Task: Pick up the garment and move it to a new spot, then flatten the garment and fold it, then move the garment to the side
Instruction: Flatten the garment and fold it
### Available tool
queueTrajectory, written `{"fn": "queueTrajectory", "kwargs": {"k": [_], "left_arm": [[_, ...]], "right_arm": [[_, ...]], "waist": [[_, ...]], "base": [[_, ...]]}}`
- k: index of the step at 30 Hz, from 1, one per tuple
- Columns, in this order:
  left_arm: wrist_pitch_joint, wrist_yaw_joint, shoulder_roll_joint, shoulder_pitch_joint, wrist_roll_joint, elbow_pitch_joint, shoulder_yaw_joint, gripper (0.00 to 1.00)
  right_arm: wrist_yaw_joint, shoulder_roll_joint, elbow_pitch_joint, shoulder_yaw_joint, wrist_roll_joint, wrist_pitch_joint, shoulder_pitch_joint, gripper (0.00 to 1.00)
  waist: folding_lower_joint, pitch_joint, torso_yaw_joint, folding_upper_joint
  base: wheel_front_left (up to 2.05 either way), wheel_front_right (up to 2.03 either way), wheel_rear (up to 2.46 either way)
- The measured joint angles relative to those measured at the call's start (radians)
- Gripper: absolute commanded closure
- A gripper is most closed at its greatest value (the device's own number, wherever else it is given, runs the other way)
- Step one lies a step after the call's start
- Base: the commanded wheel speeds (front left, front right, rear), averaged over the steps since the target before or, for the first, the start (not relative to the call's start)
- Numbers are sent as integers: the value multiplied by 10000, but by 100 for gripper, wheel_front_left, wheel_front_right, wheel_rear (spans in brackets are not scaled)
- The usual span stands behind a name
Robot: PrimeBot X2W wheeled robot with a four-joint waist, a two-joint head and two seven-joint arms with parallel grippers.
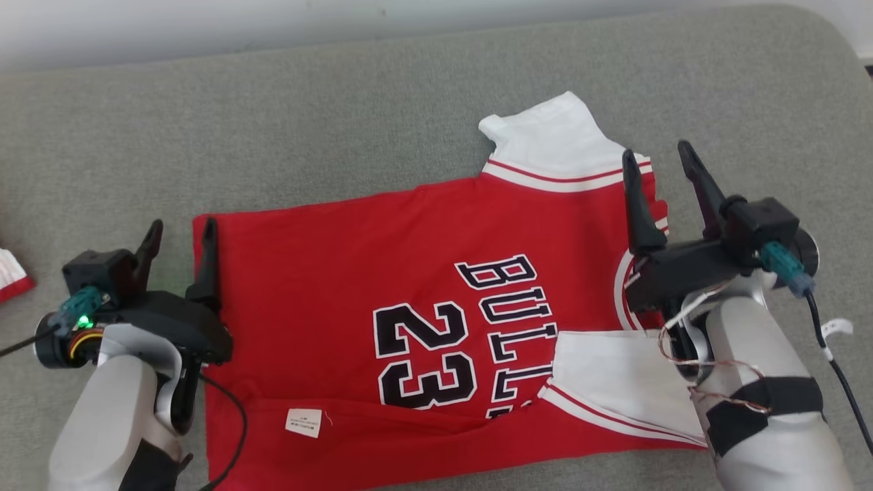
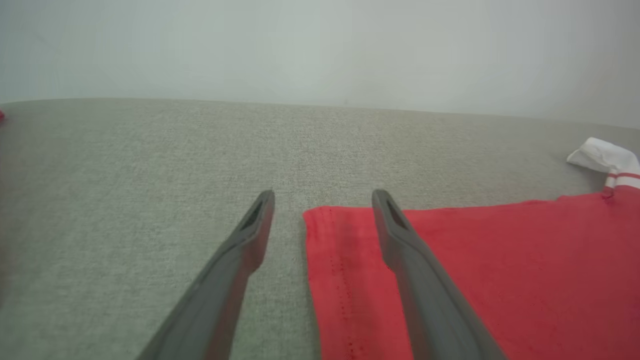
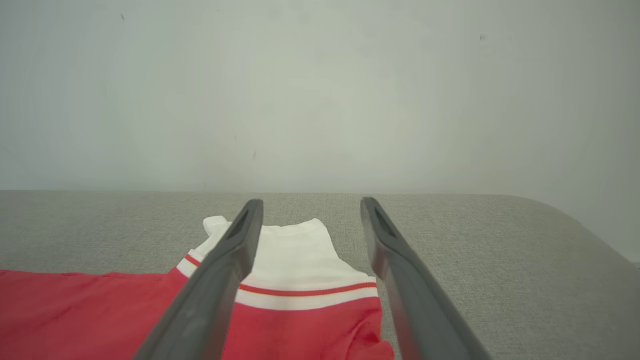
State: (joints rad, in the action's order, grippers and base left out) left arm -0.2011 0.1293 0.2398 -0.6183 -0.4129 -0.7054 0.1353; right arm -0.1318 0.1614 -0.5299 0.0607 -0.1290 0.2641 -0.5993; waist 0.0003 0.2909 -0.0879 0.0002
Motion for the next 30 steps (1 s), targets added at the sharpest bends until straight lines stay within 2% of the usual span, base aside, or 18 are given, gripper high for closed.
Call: {"fn": "queueTrajectory", "kwargs": {"k": [8,14,15,16,17,25,30], "left_arm": [[-180,2,-67,-725,-579,-1331,840,0],[-385,15,-48,-1058,-936,-1952,1116,0],[-403,15,-67,-1095,-1030,-2029,1151,41],[-439,15,-104,-1152,-1197,-2088,1185,62],[-443,15,-127,-1221,-1308,-2144,1225,100],[-589,15,-357,-1448,-1509,-1985,1695,100],[-614,15,-736,-1357,-1703,-878,1413,100]], "right_arm": [[0,31,-474,221,-12,0,-429,0],[0,104,-673,345,-13,0,-570,0],[0,138,-700,372,-13,0,-593,0],[-2,167,-723,410,-10,0,-621,0],[0,182,-748,433,6,0,-650,0],[0,552,-1751,602,86,0,-1364,0],[-2,951,-3172,823,79,-232,-2746,0]], "waist": [[-1,481,-201,0],[-3,515,-205,0],[-3,517,-198,0],[-3,518,-189,-1],[-3,523,-176,0],[-3,499,144,-1],[-3,568,552,-1]], "base": [[0,0,0],[0,0,0],[0,0,0],[0,0,0],[0,0,0],[0,0,0],[0,0,0]]}}
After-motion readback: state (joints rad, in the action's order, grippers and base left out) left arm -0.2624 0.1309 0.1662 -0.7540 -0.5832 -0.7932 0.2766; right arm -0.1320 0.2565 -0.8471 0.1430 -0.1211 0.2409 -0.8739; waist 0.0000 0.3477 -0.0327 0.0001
